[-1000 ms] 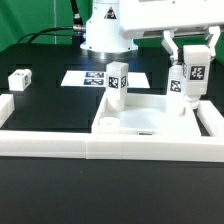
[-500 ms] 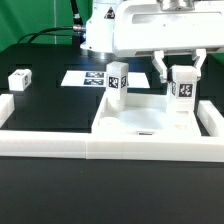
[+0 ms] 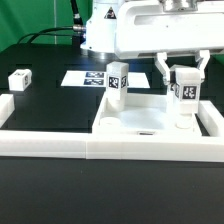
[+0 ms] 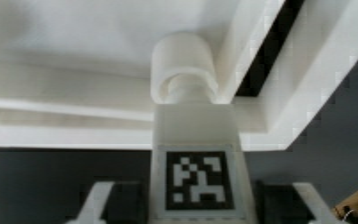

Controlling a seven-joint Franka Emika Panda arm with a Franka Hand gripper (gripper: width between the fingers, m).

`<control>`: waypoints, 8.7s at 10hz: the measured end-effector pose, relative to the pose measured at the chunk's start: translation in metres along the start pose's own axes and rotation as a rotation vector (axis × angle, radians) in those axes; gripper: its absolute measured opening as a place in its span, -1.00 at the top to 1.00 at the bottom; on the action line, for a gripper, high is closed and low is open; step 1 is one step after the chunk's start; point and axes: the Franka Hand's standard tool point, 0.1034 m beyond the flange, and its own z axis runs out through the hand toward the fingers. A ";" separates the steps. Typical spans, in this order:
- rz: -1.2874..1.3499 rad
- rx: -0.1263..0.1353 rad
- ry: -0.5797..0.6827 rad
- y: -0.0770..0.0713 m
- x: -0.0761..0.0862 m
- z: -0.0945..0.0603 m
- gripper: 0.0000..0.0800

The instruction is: Assemble square table

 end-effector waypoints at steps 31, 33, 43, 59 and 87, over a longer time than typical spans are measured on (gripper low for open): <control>0.109 0.086 -0.558 -0.023 0.043 0.010 -0.62; 0.107 0.101 -0.633 -0.024 0.043 0.010 -0.62; 0.169 -0.017 -0.737 -0.015 0.030 0.030 -0.62; 1.272 -0.290 -0.509 -0.028 0.022 0.028 0.27; 1.348 -0.199 -0.443 -0.016 0.022 0.031 0.26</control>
Offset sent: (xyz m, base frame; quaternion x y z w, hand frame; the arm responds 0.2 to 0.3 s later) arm 0.0023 0.0045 -0.0147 0.0172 -0.0518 0.0512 0.9972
